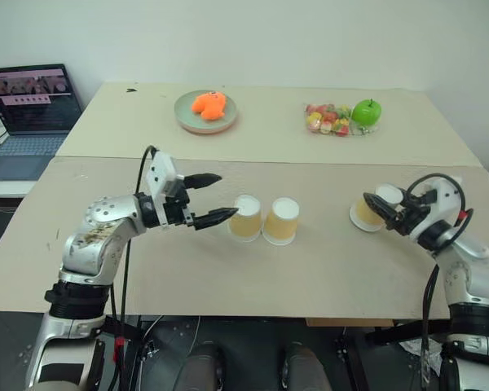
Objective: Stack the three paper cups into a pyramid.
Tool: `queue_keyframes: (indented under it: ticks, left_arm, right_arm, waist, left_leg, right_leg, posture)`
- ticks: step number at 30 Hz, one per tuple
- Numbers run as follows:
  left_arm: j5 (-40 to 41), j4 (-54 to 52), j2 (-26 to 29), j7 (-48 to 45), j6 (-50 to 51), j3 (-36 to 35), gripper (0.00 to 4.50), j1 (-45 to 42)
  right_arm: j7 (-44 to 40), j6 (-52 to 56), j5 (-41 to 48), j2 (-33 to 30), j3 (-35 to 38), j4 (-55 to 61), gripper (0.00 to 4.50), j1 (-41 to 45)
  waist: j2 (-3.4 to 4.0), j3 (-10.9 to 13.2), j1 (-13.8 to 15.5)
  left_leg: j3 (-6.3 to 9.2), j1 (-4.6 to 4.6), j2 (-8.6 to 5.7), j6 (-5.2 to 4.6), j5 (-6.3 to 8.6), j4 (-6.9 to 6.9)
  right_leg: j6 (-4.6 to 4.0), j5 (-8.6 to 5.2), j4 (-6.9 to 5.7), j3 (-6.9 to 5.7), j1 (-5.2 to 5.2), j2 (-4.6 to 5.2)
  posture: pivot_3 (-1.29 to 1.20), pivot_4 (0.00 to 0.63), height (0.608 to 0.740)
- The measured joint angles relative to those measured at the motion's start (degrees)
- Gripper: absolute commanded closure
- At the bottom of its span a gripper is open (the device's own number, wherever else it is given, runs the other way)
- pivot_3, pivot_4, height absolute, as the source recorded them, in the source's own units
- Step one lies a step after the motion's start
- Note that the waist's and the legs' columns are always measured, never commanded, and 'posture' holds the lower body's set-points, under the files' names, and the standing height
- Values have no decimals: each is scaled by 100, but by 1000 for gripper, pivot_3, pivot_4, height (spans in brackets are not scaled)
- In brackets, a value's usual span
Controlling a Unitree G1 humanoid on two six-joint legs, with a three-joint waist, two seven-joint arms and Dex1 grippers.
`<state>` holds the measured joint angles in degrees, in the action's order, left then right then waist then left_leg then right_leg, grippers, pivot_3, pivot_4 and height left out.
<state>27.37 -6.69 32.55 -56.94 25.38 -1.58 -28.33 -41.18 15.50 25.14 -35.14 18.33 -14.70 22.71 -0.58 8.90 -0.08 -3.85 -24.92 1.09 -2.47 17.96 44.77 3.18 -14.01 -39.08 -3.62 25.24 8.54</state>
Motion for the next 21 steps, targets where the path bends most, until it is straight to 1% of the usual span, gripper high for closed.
queue_keyframes:
  ticks: [5, 8, 12, 14, 17, 21]
  left_arm:
    - [167, -337, 25, 75, 125, -37, 0, 178]
    - [197, -468, 38, 168, 130, -70, 0, 276]
    - [209, -538, 24, 352, 136, -95, 0, 432]
    - [225, -631, 11, 426, 147, -100, 0, 485]
    - [298, -753, 12, 490, 209, -122, 0, 605]
    - [441, -887, 46, 544, 337, -196, 0, 670]
  right_arm:
    - [-343, 539, 459, 1, -287, 909, 1048, 708]
    - [-553, 864, 727, -2, -484, 1211, 1048, 1054]
    - [-841, 1306, 982, -9, -853, 1576, 1048, 1843]
    - [-1066, 1530, 1078, 13, -1143, 1790, 1048, 1940]
    - [-1317, 1719, 1107, 199, -1585, 1789, 1048, 1934]
    - [-1567, 1728, 1053, 337, -1844, 1628, 1048, 2016]
  waist:
    - [2, 3, -25]
    - [2, 4, -28]
    - [2, 5, -25]
    - [1, 5, -11]
    - [0, 6, -14]
    - [-1, 7, 4]
  left_leg:
    - [2, -5, 3, 6, -3, -3]
    - [1, -6, 0, 3, -2, -2]
    - [10, -6, 2, -4, 2, -3]
    - [11, -8, 0, -3, 2, -3]
    - [8, -13, -6, -1, 1, -1]
    - [10, -16, -6, 5, -3, -1]
  right_leg:
    - [0, 0, -2, -4, 7, 0]
    - [0, 0, -1, -3, 6, 2]
    - [-1, 0, -2, -15, 6, 2]
    - [-1, 0, 2, -16, 3, 2]
    - [-1, 0, 3, -13, 5, 7]
    - [-1, 0, 2, -16, 8, 7]
  posture:
    - [0, 150, 673]
    - [0, 150, 673]
    - [0, 150, 673]
    - [0, 150, 673]
    - [0, 150, 673]
    - [0, 150, 673]
